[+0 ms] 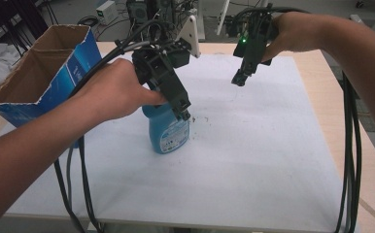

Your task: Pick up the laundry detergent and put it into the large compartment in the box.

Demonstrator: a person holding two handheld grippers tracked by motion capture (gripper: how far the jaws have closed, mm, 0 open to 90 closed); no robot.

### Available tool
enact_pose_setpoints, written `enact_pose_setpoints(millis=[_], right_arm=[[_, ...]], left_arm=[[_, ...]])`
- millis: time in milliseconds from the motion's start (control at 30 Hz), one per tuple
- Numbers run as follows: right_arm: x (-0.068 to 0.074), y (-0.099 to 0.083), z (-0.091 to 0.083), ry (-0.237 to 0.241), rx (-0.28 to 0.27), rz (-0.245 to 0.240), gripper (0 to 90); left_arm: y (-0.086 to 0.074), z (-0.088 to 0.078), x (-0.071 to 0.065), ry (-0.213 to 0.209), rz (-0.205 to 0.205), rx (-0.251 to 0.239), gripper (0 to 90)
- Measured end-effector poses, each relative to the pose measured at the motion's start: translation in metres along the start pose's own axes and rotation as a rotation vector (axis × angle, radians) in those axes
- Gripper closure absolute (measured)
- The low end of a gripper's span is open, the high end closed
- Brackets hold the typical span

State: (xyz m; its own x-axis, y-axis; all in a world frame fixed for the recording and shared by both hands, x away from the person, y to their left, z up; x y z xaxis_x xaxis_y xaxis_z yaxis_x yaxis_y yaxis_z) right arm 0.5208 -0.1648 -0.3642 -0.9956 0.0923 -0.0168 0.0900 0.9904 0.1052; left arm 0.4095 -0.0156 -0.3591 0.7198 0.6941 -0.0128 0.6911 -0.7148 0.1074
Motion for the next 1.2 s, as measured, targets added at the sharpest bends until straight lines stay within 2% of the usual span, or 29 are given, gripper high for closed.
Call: enact_pose_setpoints(millis=[433, 767, 1000, 1100, 1200], right_arm=[[0.000, 0.001, 0.000, 0.001, -0.004, -0.001, 3.2], [-0.001, 0.000, -0.001, -0.003, -0.002, -0.005, 3.2], [0.000, 0.000, -0.001, -0.004, -0.001, -0.001, 3.2], [0.001, 0.000, -0.003, -0.006, 0.002, -0.002, 3.2], [0.001, -0.002, -0.004, -0.008, 0.002, 0.005, 3.2]], left_arm=[[0.000, 0.002, 0.000, -0.003, -0.002, -0.003, 24.1], [0.000, 0.000, -0.002, -0.014, 0.005, -0.012, 37.1], [-0.001, -0.001, -0.001, -0.014, 0.001, -0.001, 37.6], [-0.005, -0.009, 0.001, -0.019, 0.013, 0.014, 37.6], [-0.008, -0.026, 0.004, -0.027, 0.021, 0.007, 37.6]])
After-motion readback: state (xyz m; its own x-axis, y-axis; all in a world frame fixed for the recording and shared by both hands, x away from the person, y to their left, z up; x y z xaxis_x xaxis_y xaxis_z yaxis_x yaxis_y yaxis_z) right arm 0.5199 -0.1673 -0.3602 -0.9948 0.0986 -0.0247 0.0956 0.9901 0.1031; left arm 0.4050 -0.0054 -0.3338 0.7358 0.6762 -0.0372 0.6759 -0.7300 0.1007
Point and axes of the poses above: each handheld gripper's, and its own axes: z roughly forward along the jaws, y roughly out of its top, x roughly to its left, the point moved 7 cm from there along z, roughly forward along the jaws, and after that the axes turned 6 degrees about x, right-handed, at the moved point
